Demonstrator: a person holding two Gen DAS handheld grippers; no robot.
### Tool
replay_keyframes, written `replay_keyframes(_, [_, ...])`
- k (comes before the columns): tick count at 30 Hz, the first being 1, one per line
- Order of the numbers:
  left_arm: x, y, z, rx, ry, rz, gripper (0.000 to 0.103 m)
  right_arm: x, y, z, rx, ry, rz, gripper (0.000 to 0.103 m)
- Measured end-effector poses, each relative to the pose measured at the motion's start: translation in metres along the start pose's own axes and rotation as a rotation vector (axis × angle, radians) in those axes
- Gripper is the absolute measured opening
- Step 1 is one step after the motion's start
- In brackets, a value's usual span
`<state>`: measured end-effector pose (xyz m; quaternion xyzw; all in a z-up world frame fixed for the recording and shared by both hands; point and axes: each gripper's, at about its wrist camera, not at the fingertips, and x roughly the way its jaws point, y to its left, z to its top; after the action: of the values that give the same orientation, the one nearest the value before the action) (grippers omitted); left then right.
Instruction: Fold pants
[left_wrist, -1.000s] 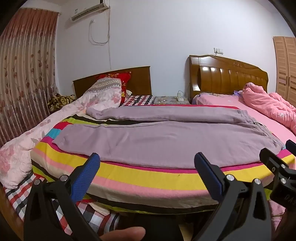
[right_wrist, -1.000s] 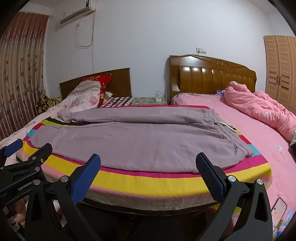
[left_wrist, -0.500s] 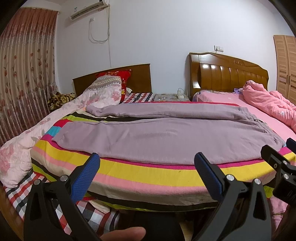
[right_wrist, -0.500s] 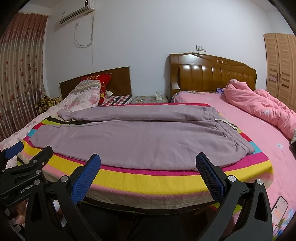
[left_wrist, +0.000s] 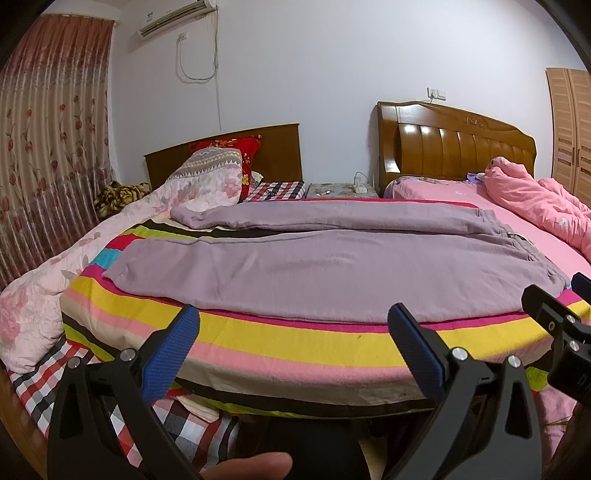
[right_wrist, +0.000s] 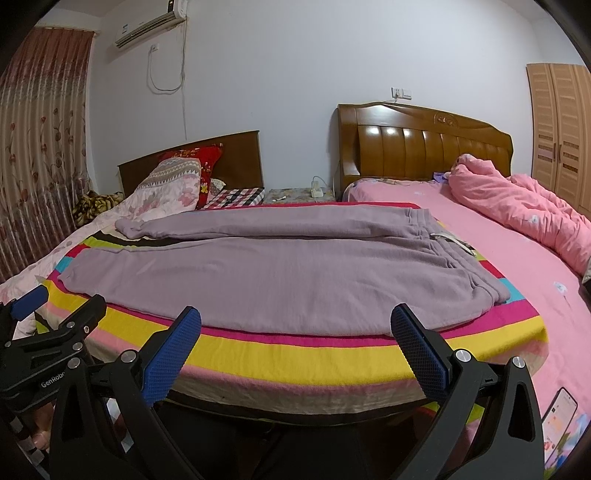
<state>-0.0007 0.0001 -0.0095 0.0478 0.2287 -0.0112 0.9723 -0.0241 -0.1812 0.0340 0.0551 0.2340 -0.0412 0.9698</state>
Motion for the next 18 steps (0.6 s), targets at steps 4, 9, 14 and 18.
replay_keyframes(4, [-0.0004,0.0002,-0.0013,0.000,0.001,0.001,0.102,0.0008,-0.0002,0.0000,0.002,0.004,0.001,0.099])
replay_keyframes(9, [-0.0001,-0.0001,-0.0021,0.000,0.008,-0.002,0.102,0.0009,0.0002,-0.0007,0.003,0.006,0.001,0.099])
replay_keyframes(14, [-0.0001,-0.0006,-0.0016,0.002,0.011,-0.002,0.102,0.0019,-0.0005,-0.0011,0.006,0.009,0.000,0.099])
replay_keyframes(18, [-0.0002,-0.0007,-0.0019,0.002,0.010,-0.001,0.102,0.0021,-0.0007,-0.0008,0.006,0.010,0.000,0.099])
